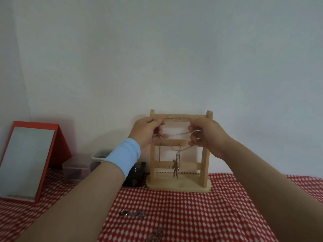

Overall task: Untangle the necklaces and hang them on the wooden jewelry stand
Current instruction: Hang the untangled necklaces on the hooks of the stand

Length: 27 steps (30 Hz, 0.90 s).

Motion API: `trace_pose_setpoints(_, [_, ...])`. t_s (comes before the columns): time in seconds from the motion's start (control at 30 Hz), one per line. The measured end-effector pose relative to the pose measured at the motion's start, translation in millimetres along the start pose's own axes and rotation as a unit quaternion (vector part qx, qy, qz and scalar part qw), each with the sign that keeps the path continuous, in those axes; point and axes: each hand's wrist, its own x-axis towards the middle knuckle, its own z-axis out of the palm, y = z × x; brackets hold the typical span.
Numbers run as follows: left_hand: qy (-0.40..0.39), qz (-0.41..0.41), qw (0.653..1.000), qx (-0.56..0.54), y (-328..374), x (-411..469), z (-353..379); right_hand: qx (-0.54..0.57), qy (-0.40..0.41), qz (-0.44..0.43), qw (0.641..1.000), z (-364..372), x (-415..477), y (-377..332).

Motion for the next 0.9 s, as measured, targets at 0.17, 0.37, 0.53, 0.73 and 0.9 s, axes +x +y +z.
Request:
trace_pose_setpoints(0.17, [0.106,0.039,0.982,0.153,5.8,15.9,24.4,-0.079,0.143,-0.065,0.984,-3.1,10.3,-0.2])
trace_pose_setpoints(0.37, [0.225,0.037,0.914,0.335,5.4,34.0,32.9,-0.255,0.233,-0.093,0.934,-0.1,28.2,-1.7])
trace_pose_setpoints(0.53, [0.178,0.025,0.908,0.379,-15.0,29.7,26.4,-0.294,0.256,-0.081,0.917,2.5,34.6,10.5])
trace_pose_setpoints(0.73, [0.092,0.024,0.918,0.384,-34.5,22.5,26.4,-0.317,0.194,-0.03,0.928,2.9,22.7,38.3])
trace_pose_setpoints(0.9, [0.076,0.035,0.898,0.432,-43.3,9.0,33.9,-0.291,0.166,-0.029,0.942,7.2,12.0,51.6])
